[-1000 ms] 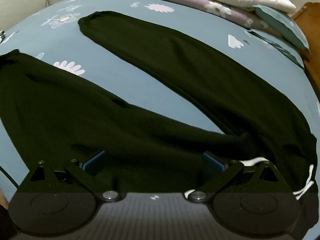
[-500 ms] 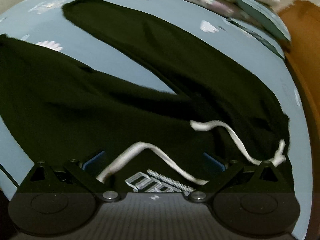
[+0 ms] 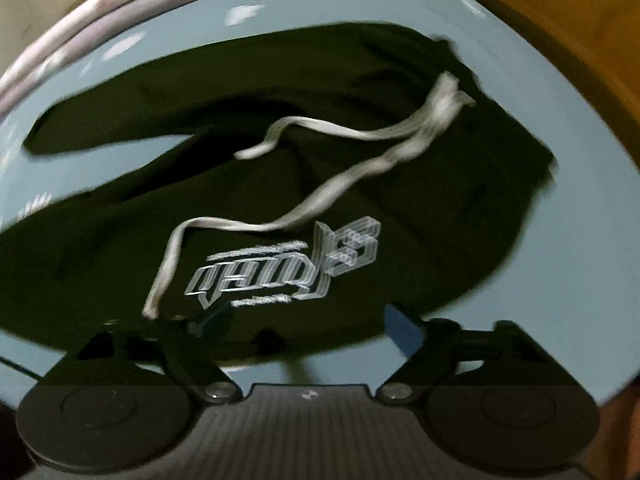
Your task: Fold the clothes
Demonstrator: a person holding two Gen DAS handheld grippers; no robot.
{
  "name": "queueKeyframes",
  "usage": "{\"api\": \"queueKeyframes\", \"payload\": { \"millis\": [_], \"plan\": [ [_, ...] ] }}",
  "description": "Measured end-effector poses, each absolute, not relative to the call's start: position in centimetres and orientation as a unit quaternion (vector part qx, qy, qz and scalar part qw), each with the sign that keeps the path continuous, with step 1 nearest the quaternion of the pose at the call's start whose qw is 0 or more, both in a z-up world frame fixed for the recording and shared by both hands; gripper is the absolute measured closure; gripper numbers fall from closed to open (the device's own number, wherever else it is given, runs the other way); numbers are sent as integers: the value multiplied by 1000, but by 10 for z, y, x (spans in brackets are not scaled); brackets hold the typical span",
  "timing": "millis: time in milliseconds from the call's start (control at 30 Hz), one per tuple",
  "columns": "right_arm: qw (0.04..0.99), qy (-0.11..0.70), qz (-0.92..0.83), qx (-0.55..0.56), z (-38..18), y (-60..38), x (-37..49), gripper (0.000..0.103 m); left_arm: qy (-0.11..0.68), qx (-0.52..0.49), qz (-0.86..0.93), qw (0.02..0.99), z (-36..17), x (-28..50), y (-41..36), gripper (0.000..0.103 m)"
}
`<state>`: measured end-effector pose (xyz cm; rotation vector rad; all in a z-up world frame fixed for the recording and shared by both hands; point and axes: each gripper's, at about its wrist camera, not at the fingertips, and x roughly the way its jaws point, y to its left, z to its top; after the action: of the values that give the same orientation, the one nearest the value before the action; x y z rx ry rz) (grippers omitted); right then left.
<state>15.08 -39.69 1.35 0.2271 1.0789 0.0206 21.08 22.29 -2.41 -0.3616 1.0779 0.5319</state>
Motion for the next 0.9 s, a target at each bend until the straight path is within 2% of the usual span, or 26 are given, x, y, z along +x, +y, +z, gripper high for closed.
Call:
{"api": "queueKeyframes", "payload": {
  "millis": [67,267,333,400,433,500,767,900],
  "plan": [
    [851,503,-13,152,8,-418,148,30,506,-170,248,809,-25,210,223,84],
    [847,431,-86,300,-5,-495,145,30,506,-171,244,809,-25,209,225,83],
    [839,408,-107,344,-15,-519,147,34,506,-174,246,808,-27,209,225,83],
    [832,403,-125,359,-24,-531,150,54,506,-174,247,808,-27,209,225,83],
    [833,399,-127,363,-26,-534,152,60,506,-174,247,808,-26,209,224,83],
    [833,400,-123,363,-28,-533,154,92,506,-173,247,808,-26,208,224,83],
    [840,409,-138,329,-22,-529,153,99,501,-165,253,811,-15,189,221,83],
    [842,427,-151,294,-20,-527,157,97,522,-170,251,797,-23,178,225,79]
  ]
}}
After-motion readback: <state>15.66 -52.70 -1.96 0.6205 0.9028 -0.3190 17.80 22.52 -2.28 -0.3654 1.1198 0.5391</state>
